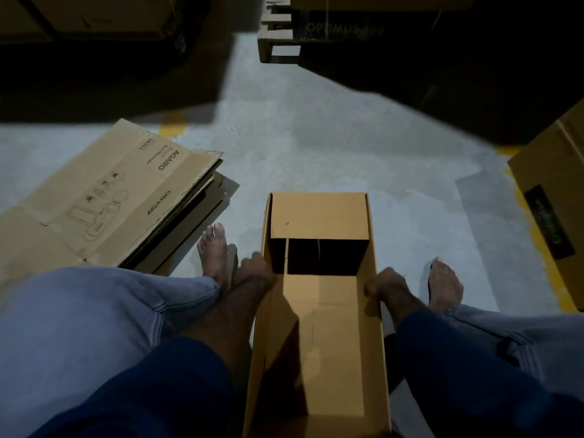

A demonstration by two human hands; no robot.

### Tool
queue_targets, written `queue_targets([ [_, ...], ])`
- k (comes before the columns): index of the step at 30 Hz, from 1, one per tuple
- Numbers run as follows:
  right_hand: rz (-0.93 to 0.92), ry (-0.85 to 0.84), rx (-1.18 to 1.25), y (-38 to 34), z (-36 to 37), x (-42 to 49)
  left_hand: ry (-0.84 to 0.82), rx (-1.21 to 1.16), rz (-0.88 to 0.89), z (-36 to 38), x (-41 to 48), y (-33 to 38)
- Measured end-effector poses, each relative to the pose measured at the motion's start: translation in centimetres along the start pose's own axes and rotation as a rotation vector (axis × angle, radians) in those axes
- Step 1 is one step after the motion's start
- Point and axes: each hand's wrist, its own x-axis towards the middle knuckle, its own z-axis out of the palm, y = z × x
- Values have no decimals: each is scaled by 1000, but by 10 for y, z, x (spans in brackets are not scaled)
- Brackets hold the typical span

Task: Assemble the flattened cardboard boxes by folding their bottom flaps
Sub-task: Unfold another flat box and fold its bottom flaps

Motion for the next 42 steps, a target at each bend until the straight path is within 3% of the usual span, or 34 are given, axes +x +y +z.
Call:
queue_targets([
  [2, -145, 249, -25, -18, -5, -4, 143, 43, 106, -2, 21, -3],
  [4, -327, 375, -5, -40, -5, -3, 255, 89, 218, -21, 15, 9],
  [7, -465, 265, 70, -75, -1, -7, 358, 187, 347, -27, 22, 27],
  [13, -661, 18, -108, -93, 41, -5, 426, 458, 543, -20, 51, 33],
  [18, -697, 26, -211, -90, 62, 11, 394, 499, 593, -7, 74, 22],
  [21, -760, 195, -259, -85, 69, 10, 520, 388, 647, -7, 75, 24],
  [25, -878, 597, -249, -86, 69, 12, 660, 213, 711, -5, 72, 29],
  [28, -924, 677, -264, -118, 37, 25, 755, 171, 734, -16, 68, 42],
  [32, -899, 556, -459, -156, -3, 52, 704, 203, 694, -43, 79, 64],
  [37, -842, 361, -667, -180, -32, 98, 472, 324, 668, -53, 110, 82],
  [42, -903, 350, -489, -169, -41, 122, 424, 275, 659, -44, 140, 87],
])
